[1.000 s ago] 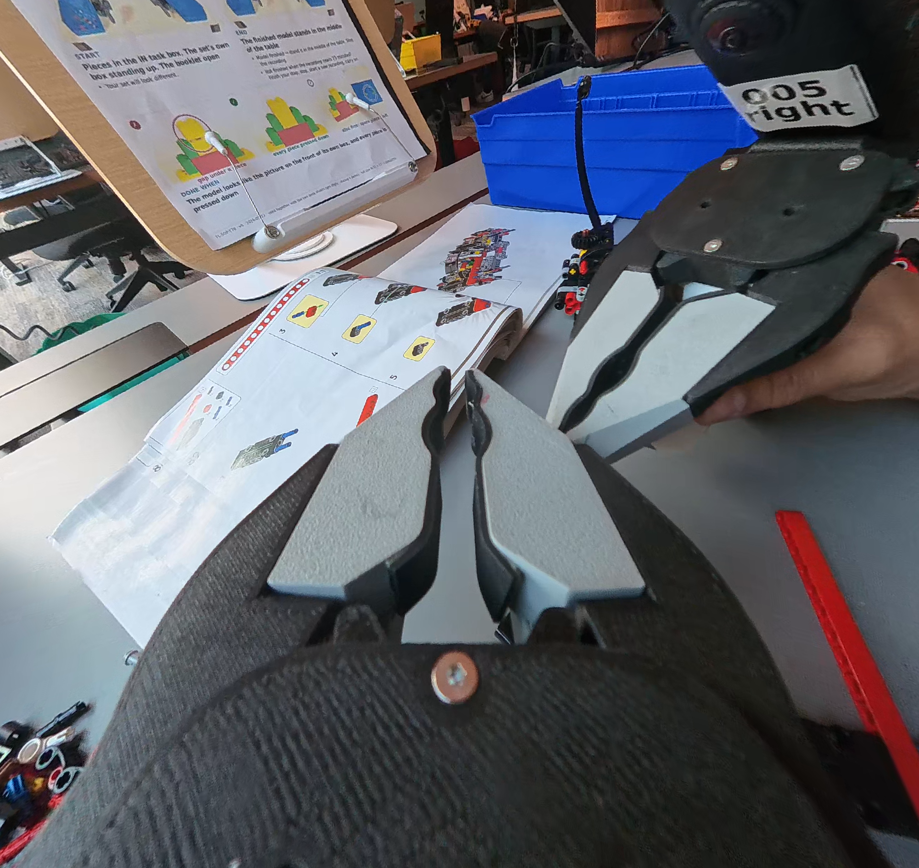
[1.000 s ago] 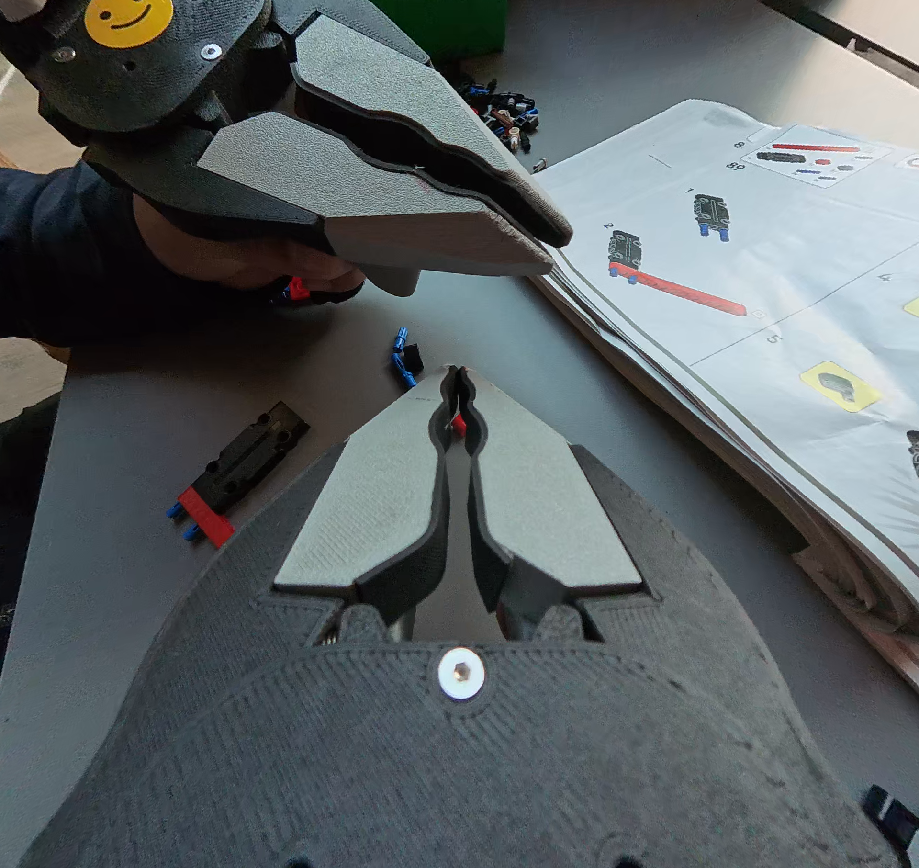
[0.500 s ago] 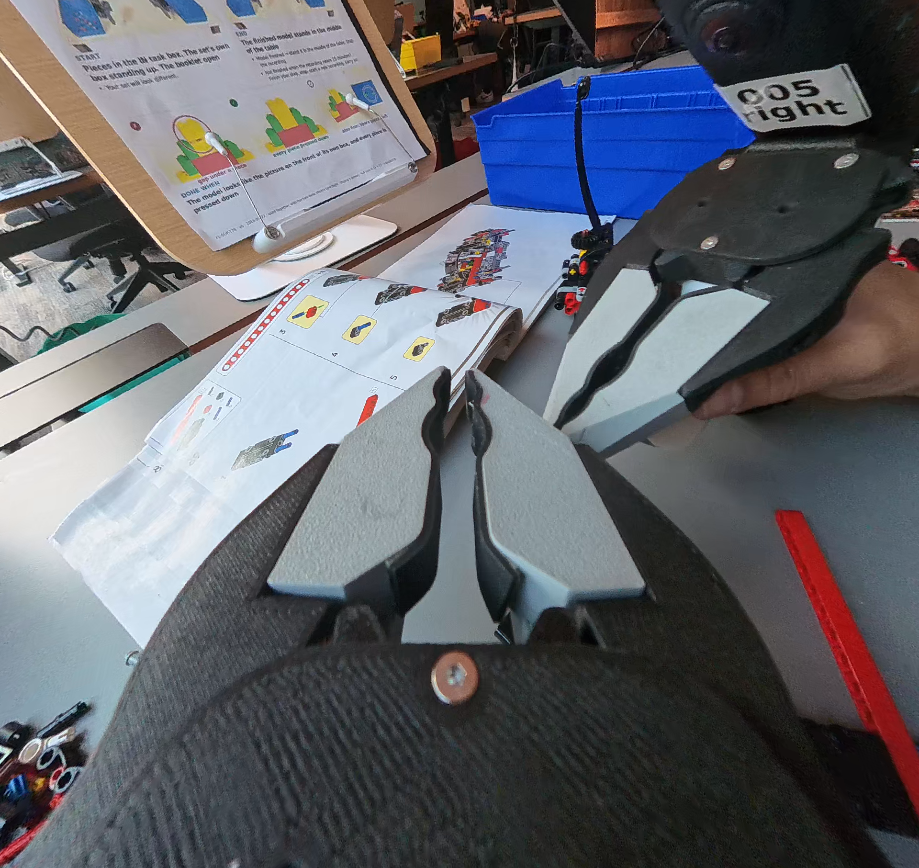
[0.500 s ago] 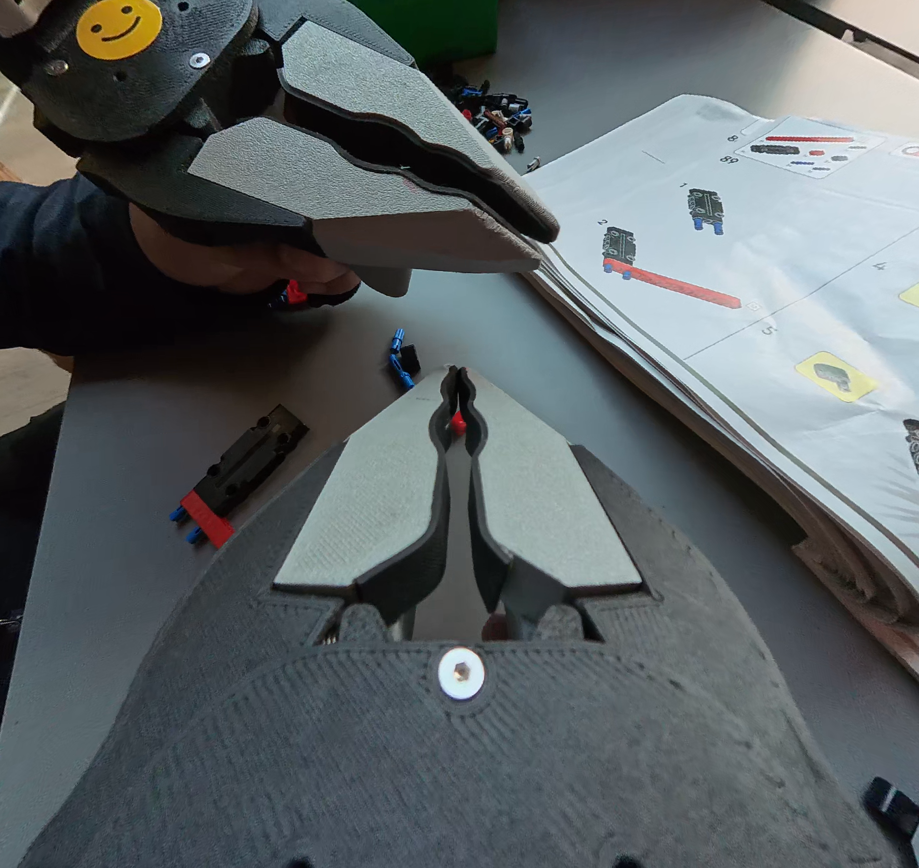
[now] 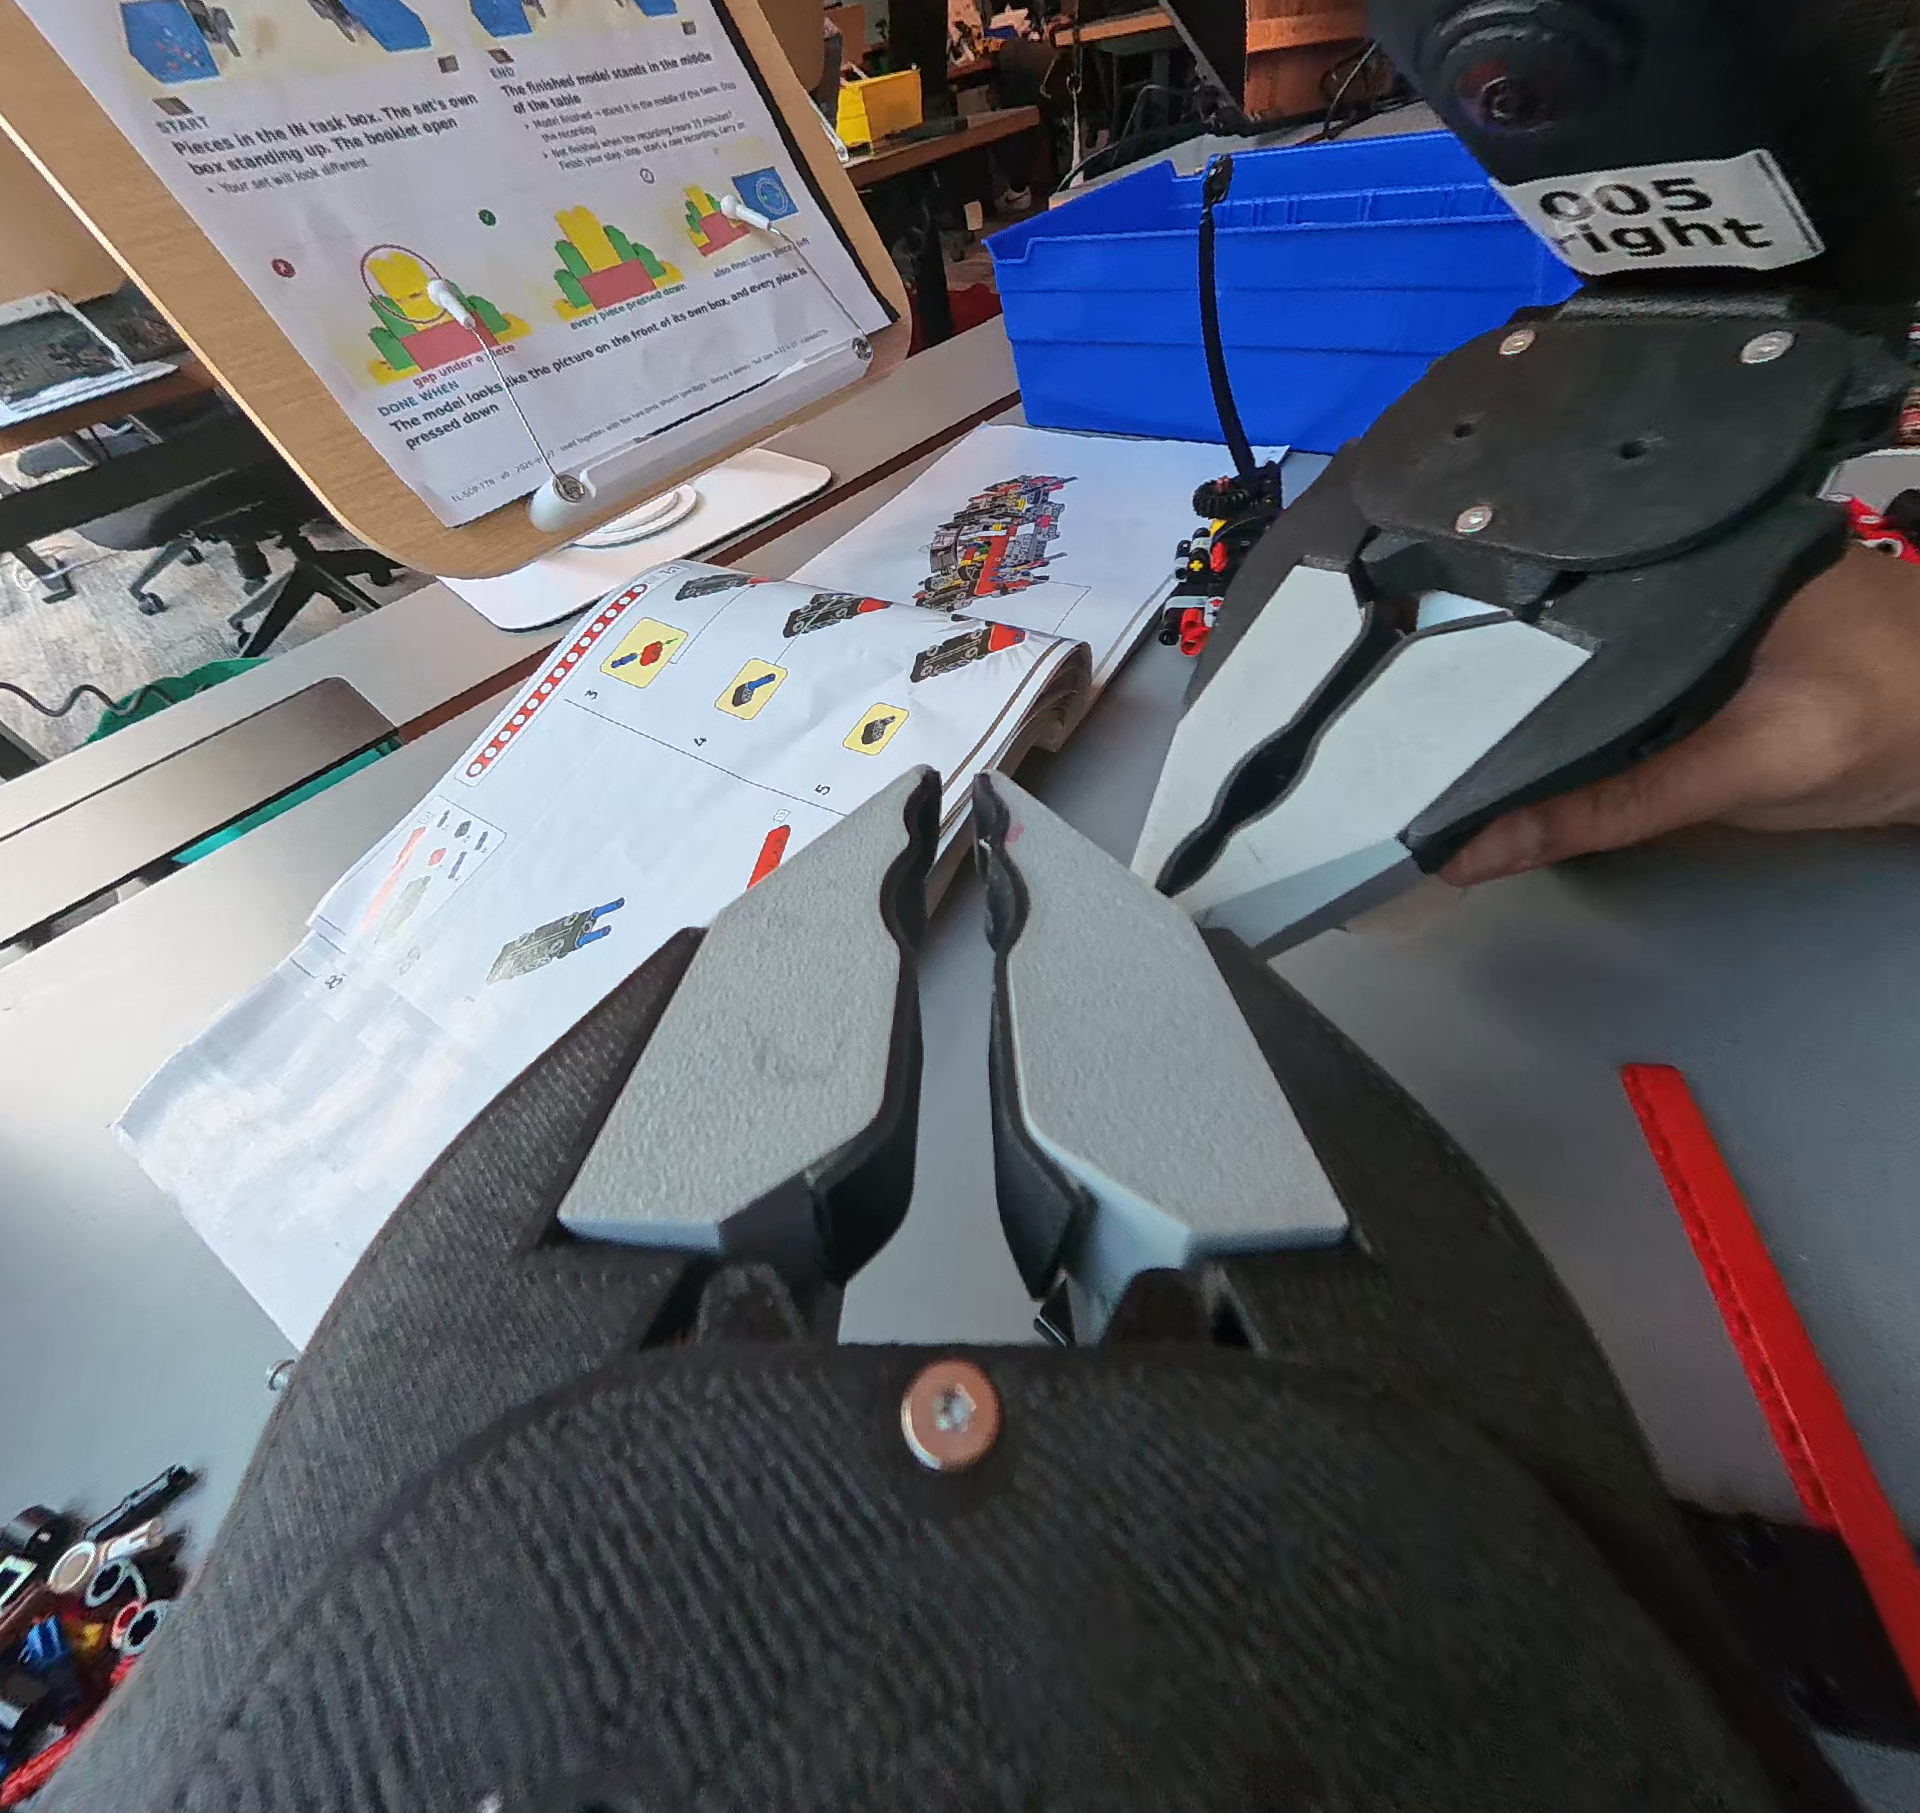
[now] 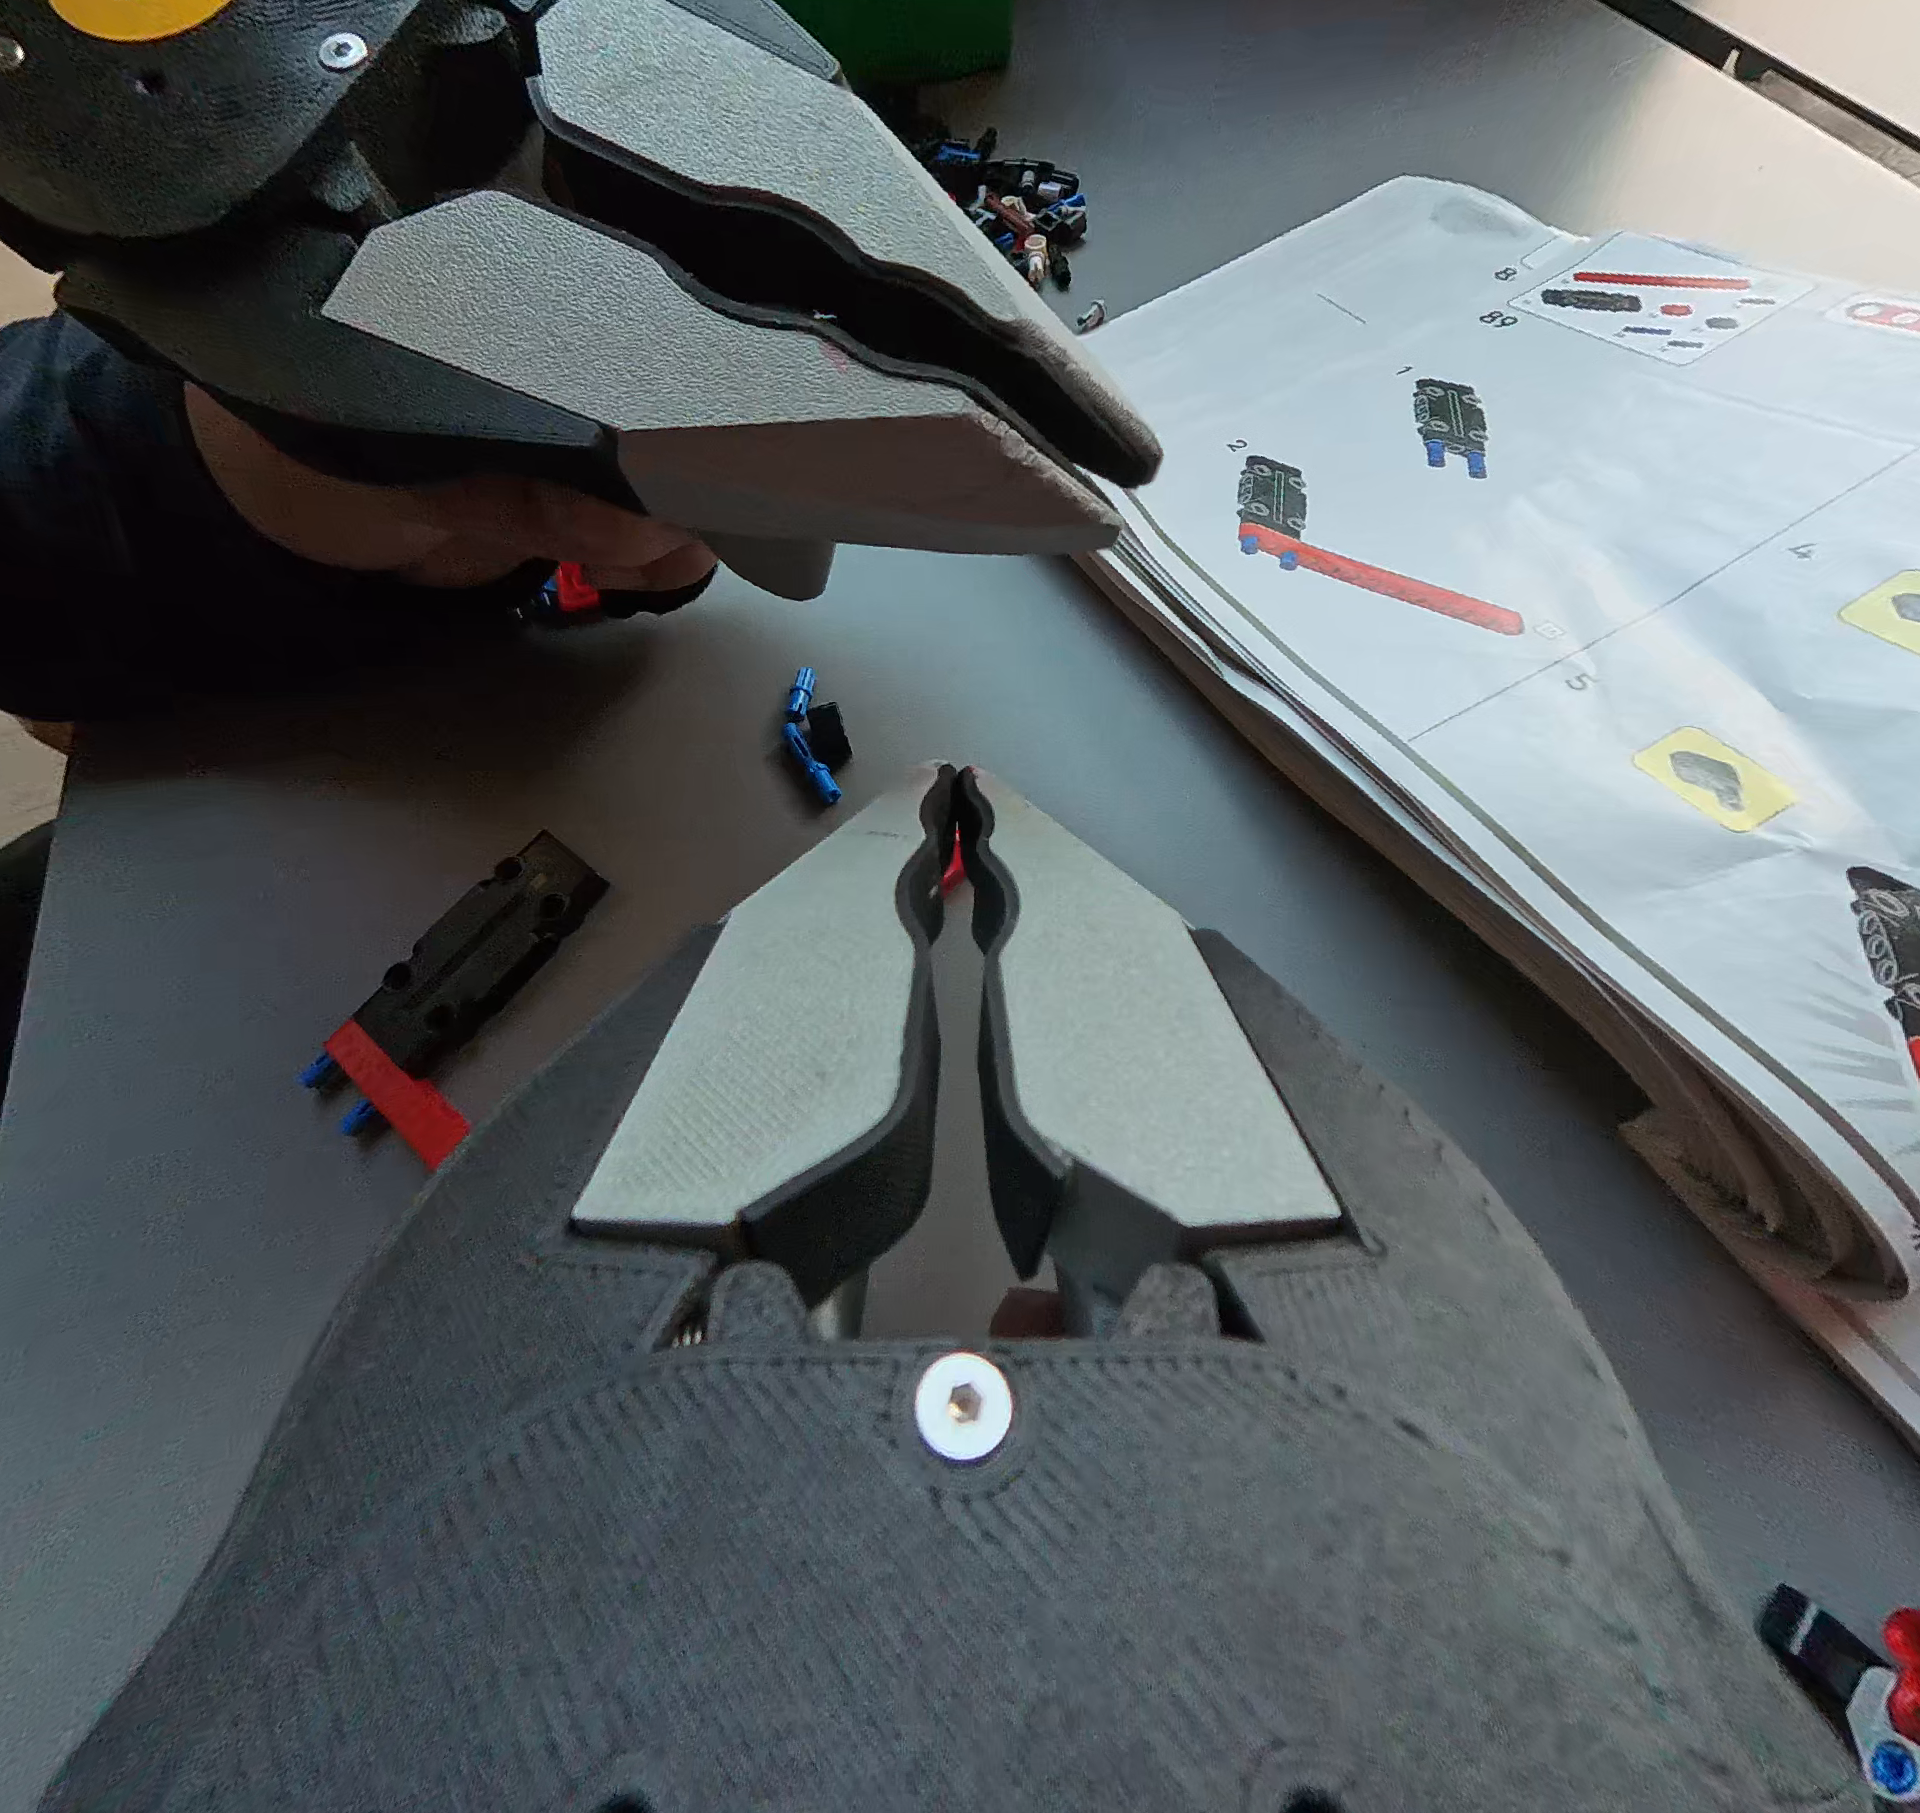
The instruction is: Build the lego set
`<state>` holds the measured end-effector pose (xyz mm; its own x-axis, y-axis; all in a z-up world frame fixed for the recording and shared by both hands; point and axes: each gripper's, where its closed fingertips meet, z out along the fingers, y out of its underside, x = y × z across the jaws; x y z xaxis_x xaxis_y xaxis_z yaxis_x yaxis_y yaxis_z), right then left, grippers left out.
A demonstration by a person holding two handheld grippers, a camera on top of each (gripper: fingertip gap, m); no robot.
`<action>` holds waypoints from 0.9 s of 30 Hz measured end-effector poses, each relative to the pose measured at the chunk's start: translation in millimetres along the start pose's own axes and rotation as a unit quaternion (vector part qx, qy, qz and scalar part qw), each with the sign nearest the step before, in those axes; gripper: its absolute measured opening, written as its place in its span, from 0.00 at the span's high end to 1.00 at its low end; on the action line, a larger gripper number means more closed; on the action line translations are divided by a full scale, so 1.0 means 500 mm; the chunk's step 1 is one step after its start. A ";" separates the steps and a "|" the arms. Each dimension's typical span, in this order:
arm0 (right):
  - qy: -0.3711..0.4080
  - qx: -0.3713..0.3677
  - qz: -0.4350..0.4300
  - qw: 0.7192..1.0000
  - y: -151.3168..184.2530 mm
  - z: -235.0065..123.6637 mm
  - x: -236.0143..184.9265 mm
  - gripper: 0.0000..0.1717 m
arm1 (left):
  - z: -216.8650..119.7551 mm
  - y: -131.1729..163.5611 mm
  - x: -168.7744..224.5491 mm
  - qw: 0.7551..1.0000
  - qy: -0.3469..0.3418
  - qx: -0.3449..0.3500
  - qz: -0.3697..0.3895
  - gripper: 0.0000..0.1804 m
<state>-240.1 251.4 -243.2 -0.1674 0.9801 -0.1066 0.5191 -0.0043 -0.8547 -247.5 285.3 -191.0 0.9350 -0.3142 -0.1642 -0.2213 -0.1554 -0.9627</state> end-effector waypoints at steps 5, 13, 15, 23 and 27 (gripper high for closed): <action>0.003 -0.007 0.005 1.000 0.008 0.005 0.006 1.00 | -0.004 0.000 -0.011 1.000 -0.012 -0.005 -0.005 0.98; 0.013 -0.006 0.013 1.000 0.011 0.006 0.017 1.00 | -0.005 0.015 -0.034 0.999 -0.037 -0.029 -0.021 0.98; 0.018 -0.002 0.016 1.000 0.009 0.003 0.022 1.00 | -0.008 0.019 -0.048 0.998 -0.052 -0.033 -0.032 0.98; 0.069 0.031 0.029 0.997 -0.010 -0.021 0.059 0.97 | -0.016 0.020 -0.074 0.995 -0.069 -0.031 -0.062 0.96; 0.078 0.046 0.038 0.995 -0.017 -0.029 0.069 0.95 | -0.013 0.022 -0.070 0.996 -0.067 -0.035 -0.057 0.96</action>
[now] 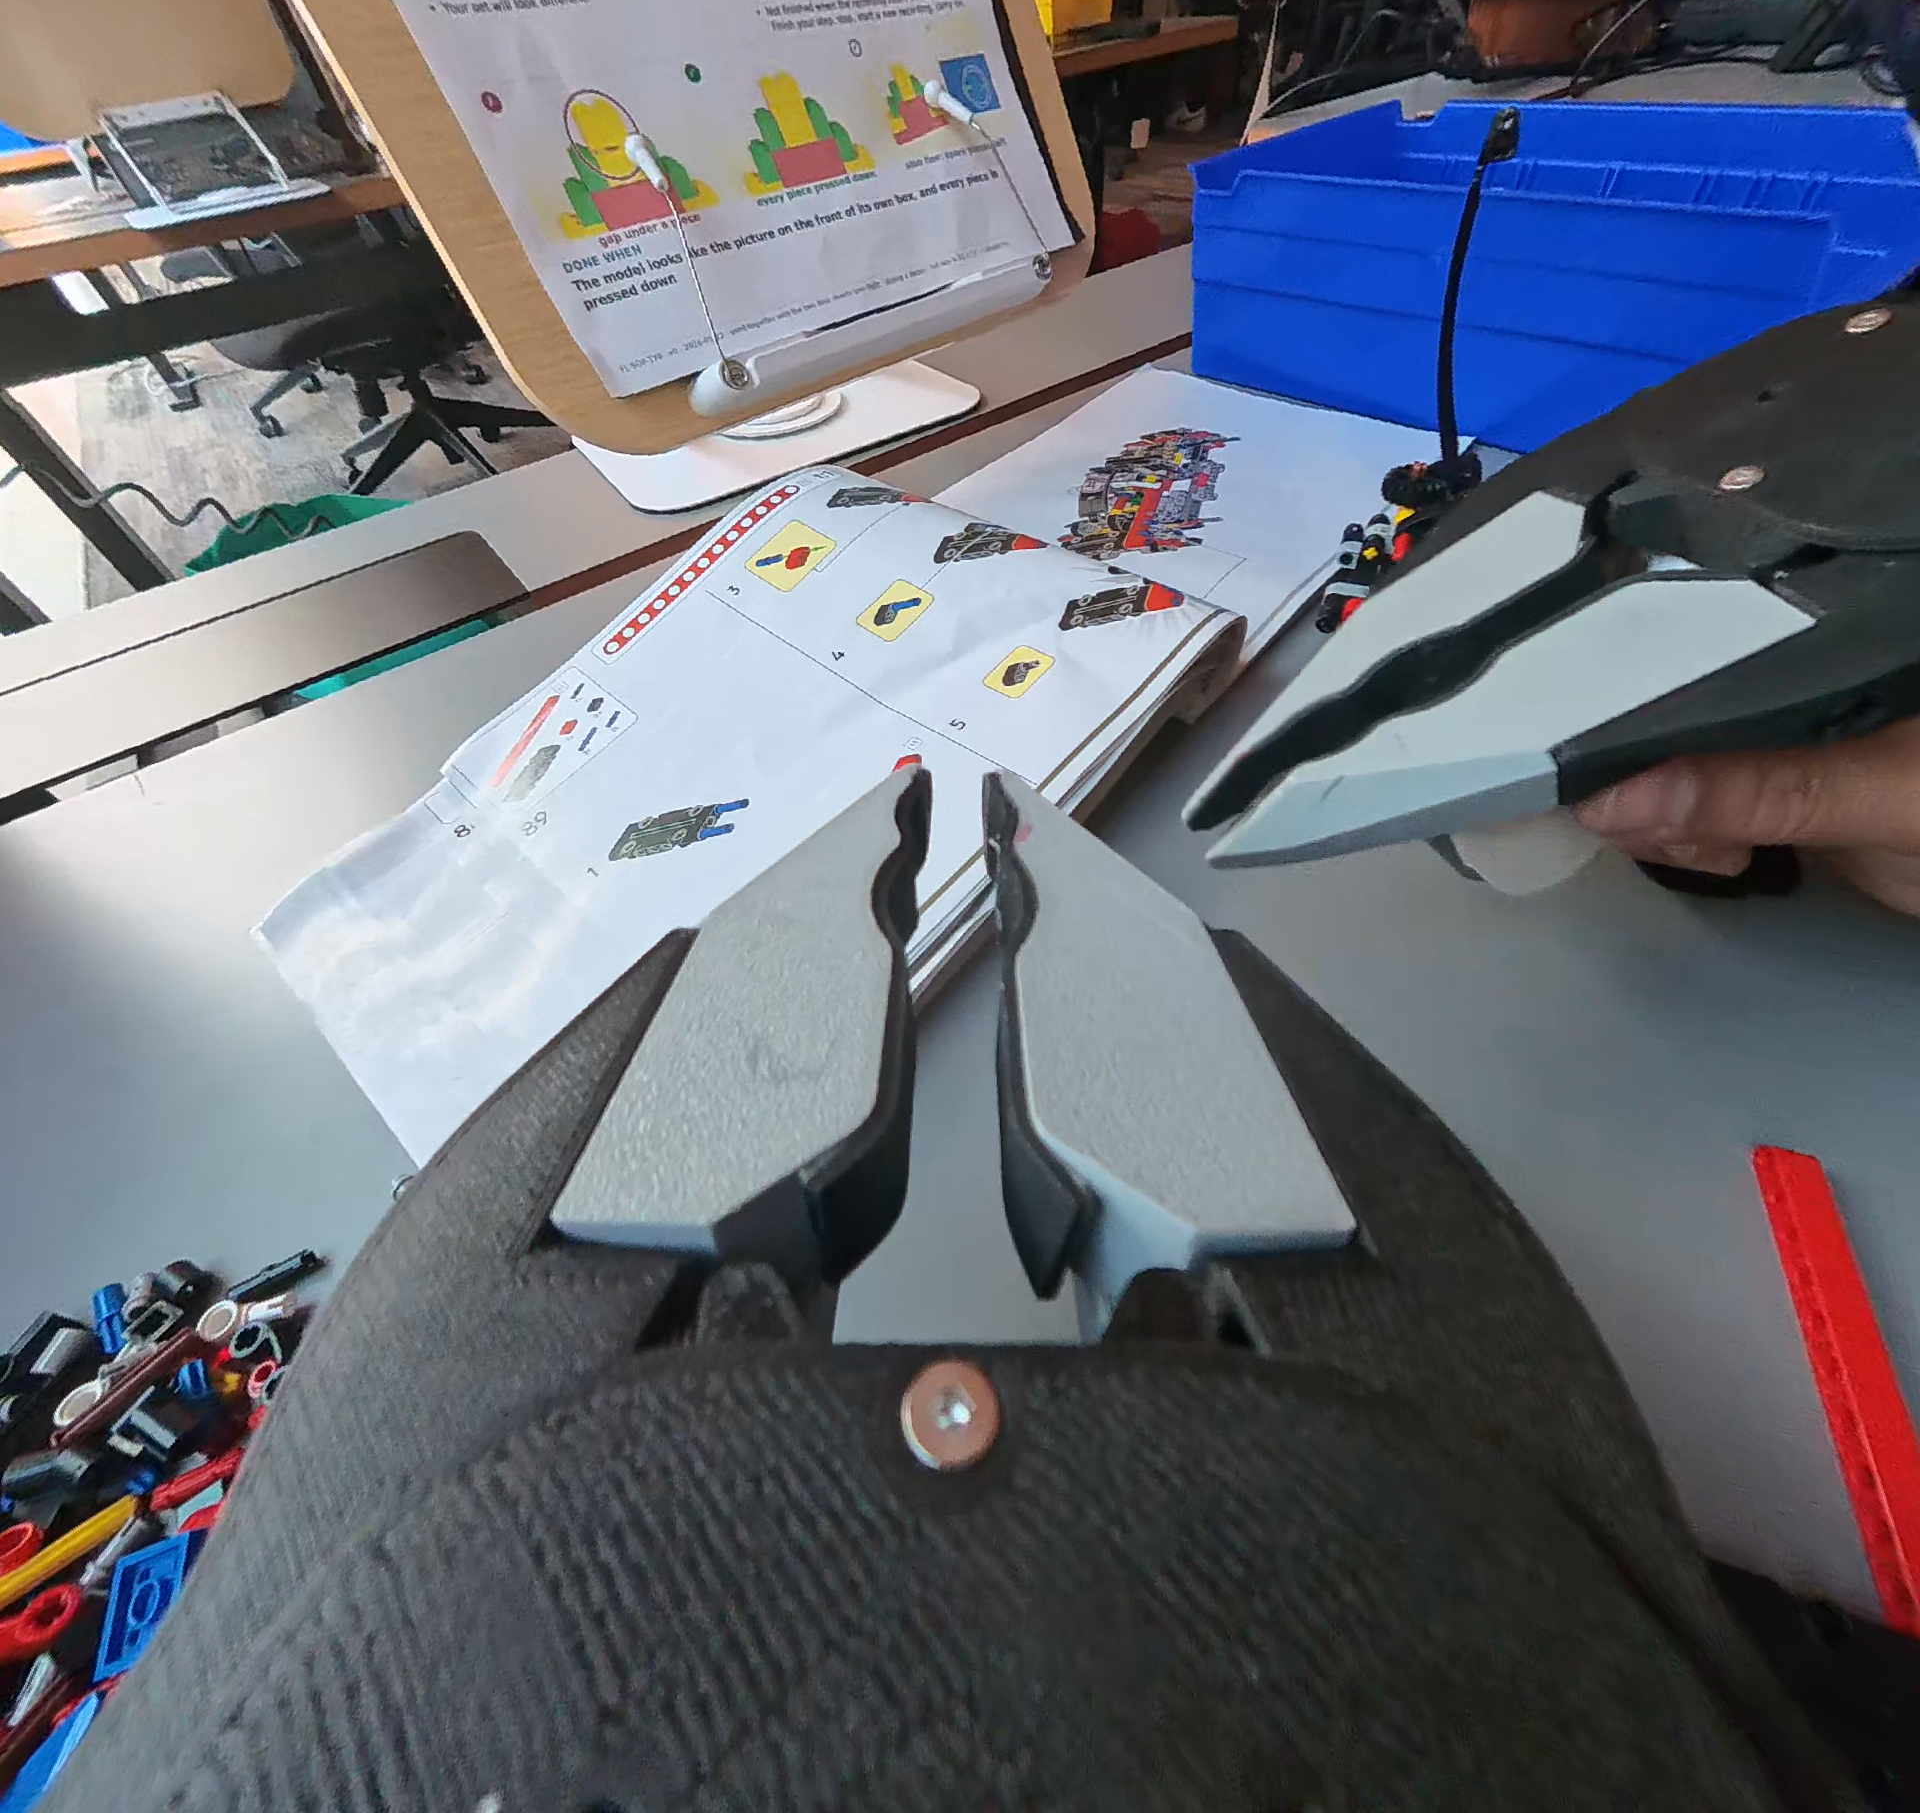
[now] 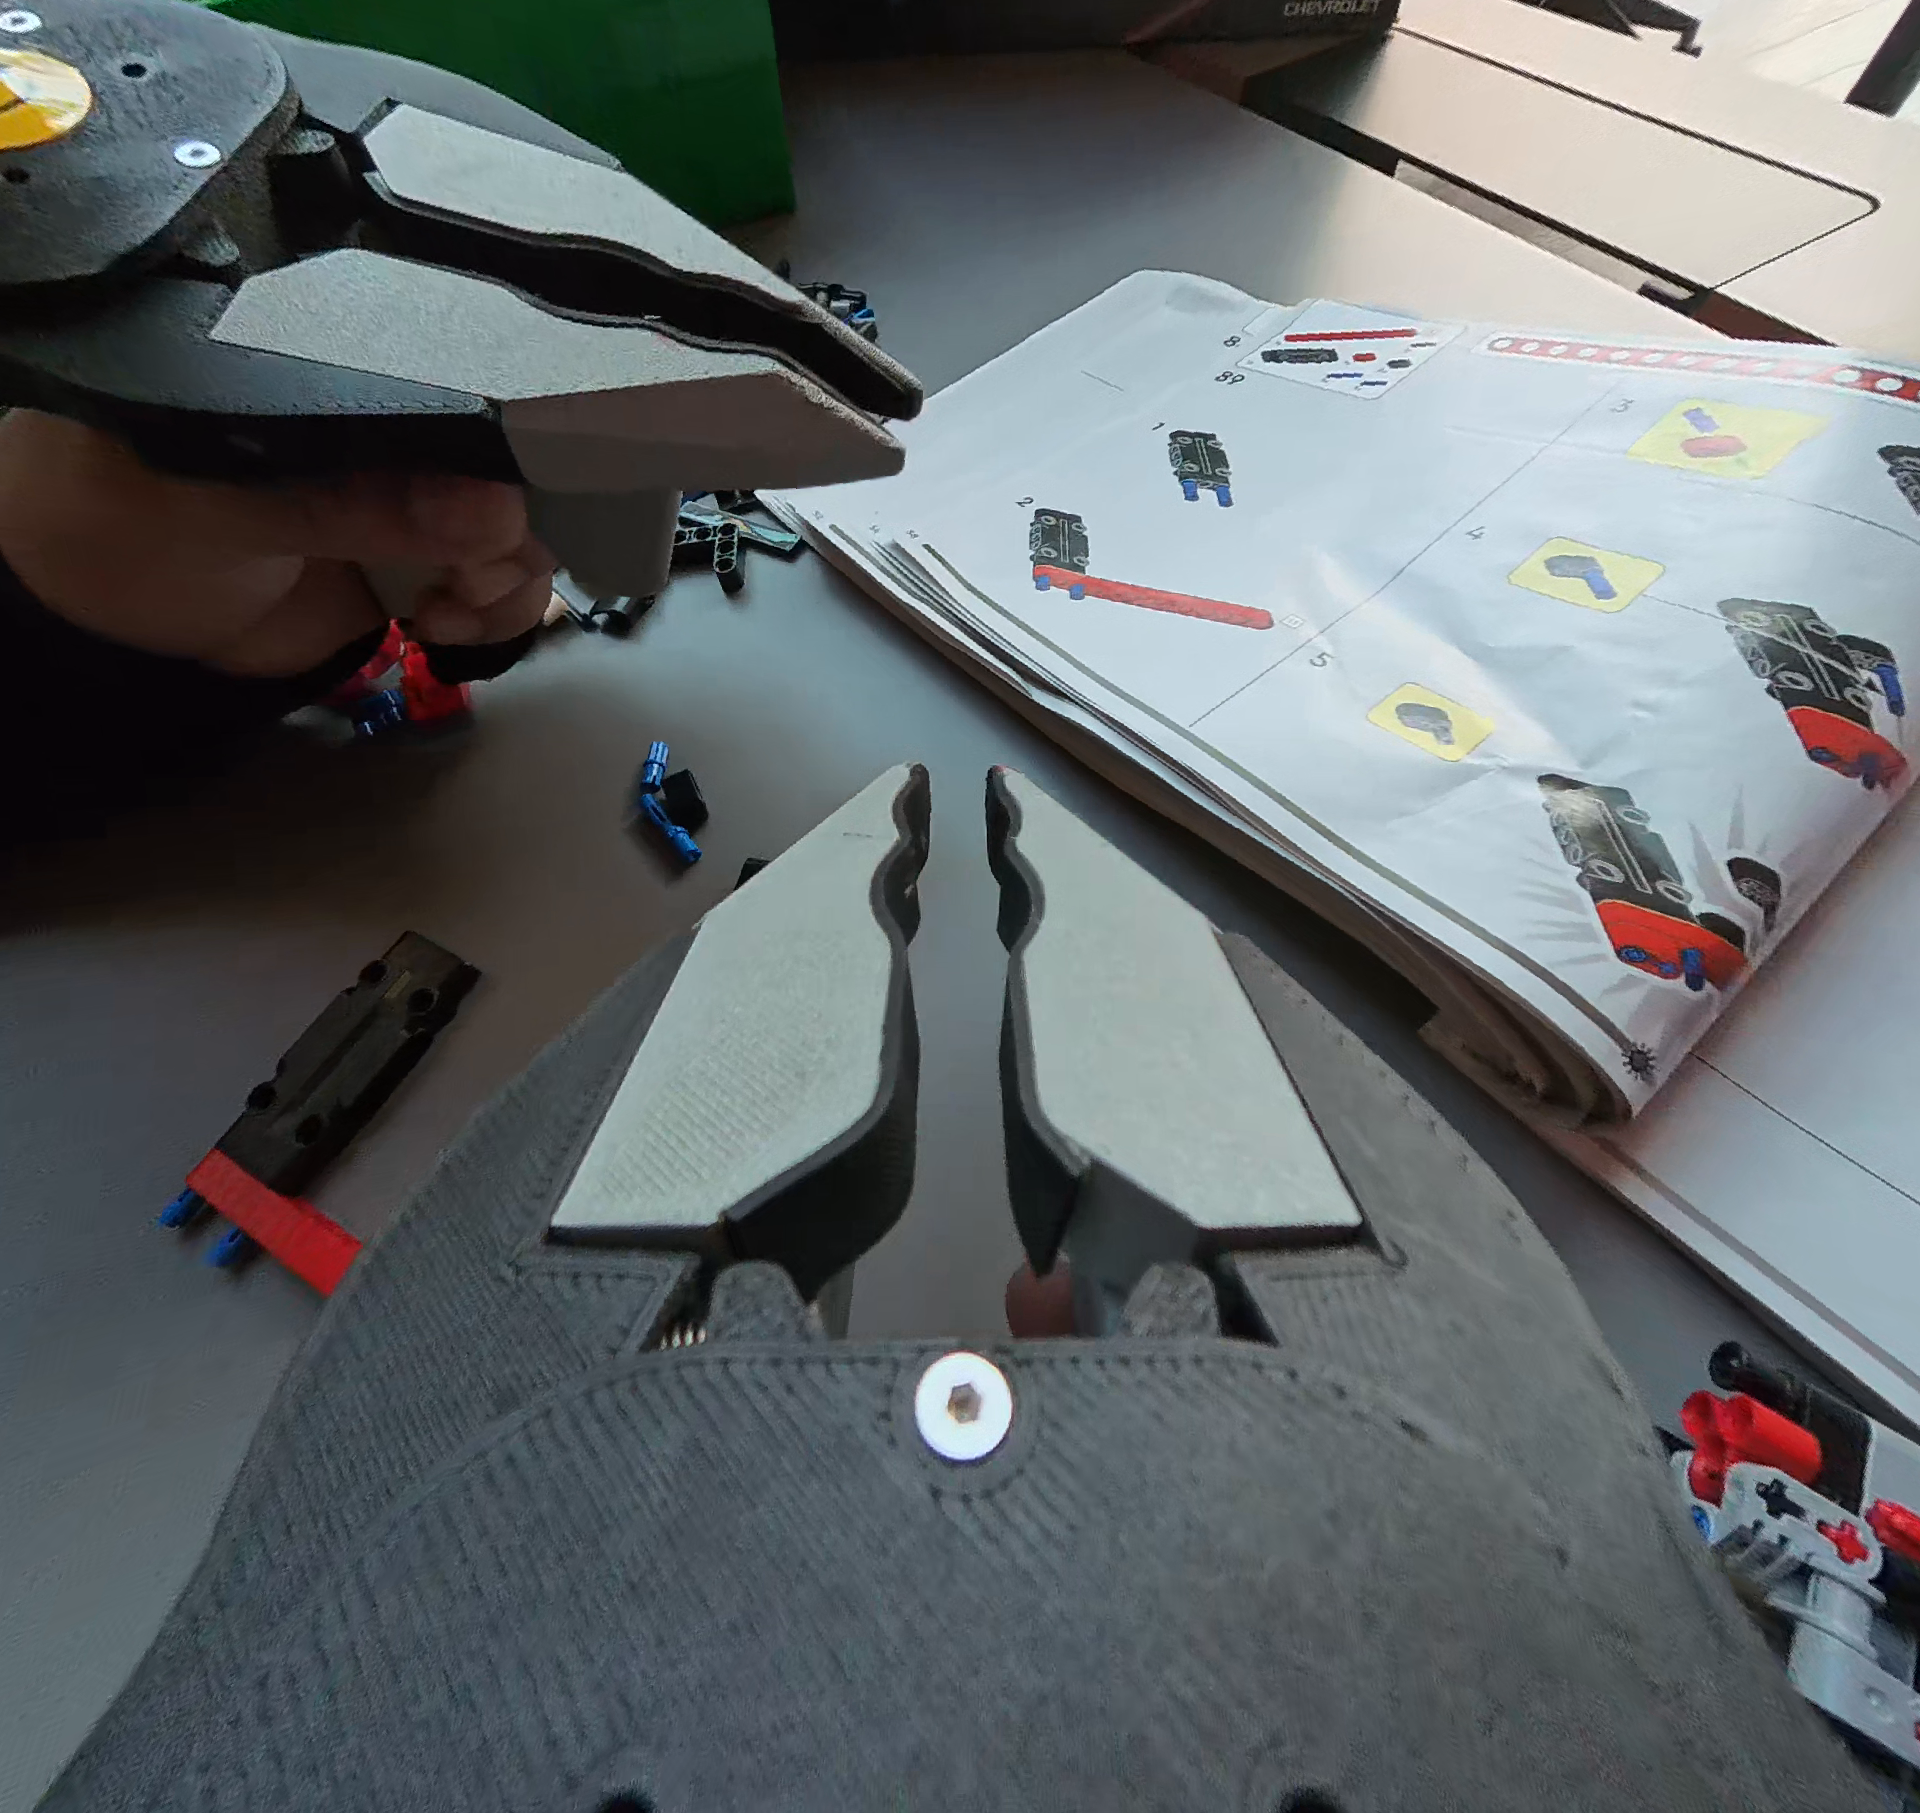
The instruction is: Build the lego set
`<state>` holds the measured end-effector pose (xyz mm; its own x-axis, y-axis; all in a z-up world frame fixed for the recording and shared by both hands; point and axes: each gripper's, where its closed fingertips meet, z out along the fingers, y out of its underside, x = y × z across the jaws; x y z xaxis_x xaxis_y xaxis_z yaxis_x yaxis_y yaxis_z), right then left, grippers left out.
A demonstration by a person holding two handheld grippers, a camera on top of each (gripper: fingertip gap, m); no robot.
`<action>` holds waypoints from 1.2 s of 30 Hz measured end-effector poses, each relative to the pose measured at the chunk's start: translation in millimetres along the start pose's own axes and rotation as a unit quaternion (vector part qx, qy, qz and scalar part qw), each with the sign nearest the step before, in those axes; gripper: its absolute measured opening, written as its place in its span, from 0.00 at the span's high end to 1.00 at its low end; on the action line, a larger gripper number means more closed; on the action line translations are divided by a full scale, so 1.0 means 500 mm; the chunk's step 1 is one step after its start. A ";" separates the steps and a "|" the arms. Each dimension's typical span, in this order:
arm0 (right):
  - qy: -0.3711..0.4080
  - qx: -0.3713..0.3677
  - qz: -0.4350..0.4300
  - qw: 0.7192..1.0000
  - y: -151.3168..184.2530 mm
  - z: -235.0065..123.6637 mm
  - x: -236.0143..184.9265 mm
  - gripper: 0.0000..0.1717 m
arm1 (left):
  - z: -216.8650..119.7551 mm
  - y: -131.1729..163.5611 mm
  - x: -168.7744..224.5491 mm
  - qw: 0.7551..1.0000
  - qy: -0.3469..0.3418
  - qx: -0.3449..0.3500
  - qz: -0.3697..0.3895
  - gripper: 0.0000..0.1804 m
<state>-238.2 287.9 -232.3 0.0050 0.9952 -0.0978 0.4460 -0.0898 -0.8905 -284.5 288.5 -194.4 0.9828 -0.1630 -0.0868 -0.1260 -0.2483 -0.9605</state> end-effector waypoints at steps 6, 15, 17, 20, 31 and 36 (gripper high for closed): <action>0.007 0.004 0.004 1.000 -0.002 -0.002 0.006 0.96 | 0.000 0.000 0.000 1.000 0.002 0.000 -0.003 0.96; 0.003 0.006 0.005 1.000 -0.004 -0.001 0.002 0.96 | 0.003 0.007 -0.001 1.000 0.001 -0.010 -0.003 0.96; 0.005 0.004 0.003 1.000 -0.003 0.000 0.002 0.96 | 0.003 0.008 0.000 1.000 0.002 -0.010 -0.003 0.96; 0.010 -0.003 0.009 1.000 0.003 0.002 0.007 0.97 | 0.004 0.009 0.002 1.000 0.005 -0.013 -0.003 0.96; -0.009 -0.002 0.042 0.999 0.003 0.000 0.004 0.99 | 0.007 0.013 0.017 1.000 0.015 -0.018 0.001 0.95; -0.005 0.021 0.050 0.999 -0.017 -0.015 0.009 0.99 | 0.014 0.023 0.022 0.999 0.018 -0.027 0.006 0.95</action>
<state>-234.9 293.5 -222.0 0.0376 0.9808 -0.1913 0.4063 -0.1900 -0.8938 -274.1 290.2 -208.4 0.9758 -0.2008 -0.0871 -0.1453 -0.2966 -0.9439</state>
